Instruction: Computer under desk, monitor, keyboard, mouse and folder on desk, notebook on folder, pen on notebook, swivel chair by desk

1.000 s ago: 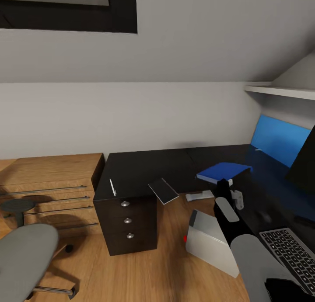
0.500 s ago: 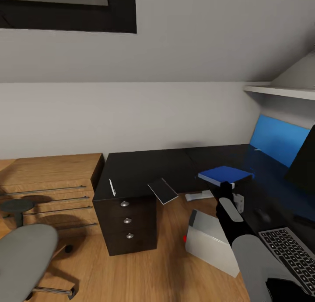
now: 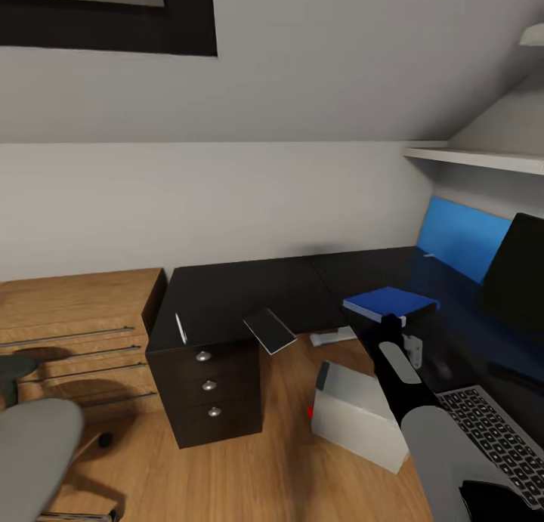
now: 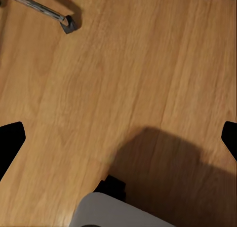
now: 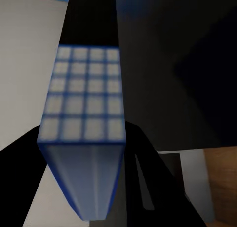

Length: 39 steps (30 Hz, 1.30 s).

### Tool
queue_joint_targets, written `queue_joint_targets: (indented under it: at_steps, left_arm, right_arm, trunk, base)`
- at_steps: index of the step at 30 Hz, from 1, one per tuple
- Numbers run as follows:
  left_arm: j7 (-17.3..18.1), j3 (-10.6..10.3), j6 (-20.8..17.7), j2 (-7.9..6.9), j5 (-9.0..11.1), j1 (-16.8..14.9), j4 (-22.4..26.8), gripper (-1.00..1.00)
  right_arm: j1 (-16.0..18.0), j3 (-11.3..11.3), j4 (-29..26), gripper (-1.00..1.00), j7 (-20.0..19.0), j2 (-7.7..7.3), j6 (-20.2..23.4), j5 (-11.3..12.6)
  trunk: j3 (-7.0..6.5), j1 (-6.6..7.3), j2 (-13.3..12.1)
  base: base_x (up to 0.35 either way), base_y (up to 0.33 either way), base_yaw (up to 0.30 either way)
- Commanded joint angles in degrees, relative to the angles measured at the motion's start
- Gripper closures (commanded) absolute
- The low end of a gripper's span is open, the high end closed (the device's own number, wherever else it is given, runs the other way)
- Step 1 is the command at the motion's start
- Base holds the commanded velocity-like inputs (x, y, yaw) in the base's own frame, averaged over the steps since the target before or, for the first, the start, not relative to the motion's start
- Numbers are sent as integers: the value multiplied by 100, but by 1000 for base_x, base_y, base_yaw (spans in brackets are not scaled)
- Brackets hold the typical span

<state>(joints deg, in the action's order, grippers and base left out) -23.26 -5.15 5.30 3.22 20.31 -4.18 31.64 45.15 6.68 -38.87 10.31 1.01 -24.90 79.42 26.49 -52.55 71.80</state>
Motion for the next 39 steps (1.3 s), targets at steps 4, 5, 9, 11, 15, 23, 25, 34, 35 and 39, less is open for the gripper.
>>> queue_joint_targets:
  at_steps: [4,5,9,11,15,23,25,34,35,39]
  left_arm:
    - [-39,-42,33,-6,61,-4,0,-100]
    - [-39,-43,33,-6,61,-4,0,-100]
    - [-39,-47,27,-6,61,-4,0,-100]
    - [-39,-52,25,-6,61,-4,0,-100]
    - [-39,-64,24,-6,61,-4,0,-100]
    - [-29,-47,28,-6,64,-4,367,-100]
    - [-35,-37,16,-10,69,-4,605,-100]
    - [-47,-30,-10,-7,78,-4,788,-100]
    - [-47,-30,-10,-6,78,-4,789,-100]
    - [-46,-33,-11,-6,76,-4,809,-100]
  right_arm:
    - [3,7,-7,100,6,3,-20,28]
    - [3,6,-7,100,5,0,-22,23]
    - [3,4,-6,100,-1,-11,-39,14]
    - [3,1,-6,100,-6,-22,-51,13]
    - [3,0,-6,100,-16,-29,-62,10]
    - [3,0,-8,100,-13,-30,-60,11]
    - [3,0,-12,100,-12,-34,-59,12]
    - [3,0,-15,100,-9,-39,-55,12]
    - [3,0,-15,100,-10,-39,-54,12]
    - [3,0,-12,100,-3,-44,-20,14]
  trunk:
    - [6,-2,3]
    - [6,-2,3]
    - [6,-2,3]
    - [6,-2,3]
    - [4,-2,3]
    - [-28,-2,3]
    - [-13,-24,43]
    - [147,-221,404]
    - [165,-243,444]
    - [237,-331,605]
  base:
    - [246,0,-3]
    - [299,0,-1]
    - [202,0,0]
    - [46,0,-2]
    - [16,0,-68]
    - [2,0,-142]
    - [0,0,-34]
    - [0,0,-4]
    - [0,0,0]
    - [0,0,0]
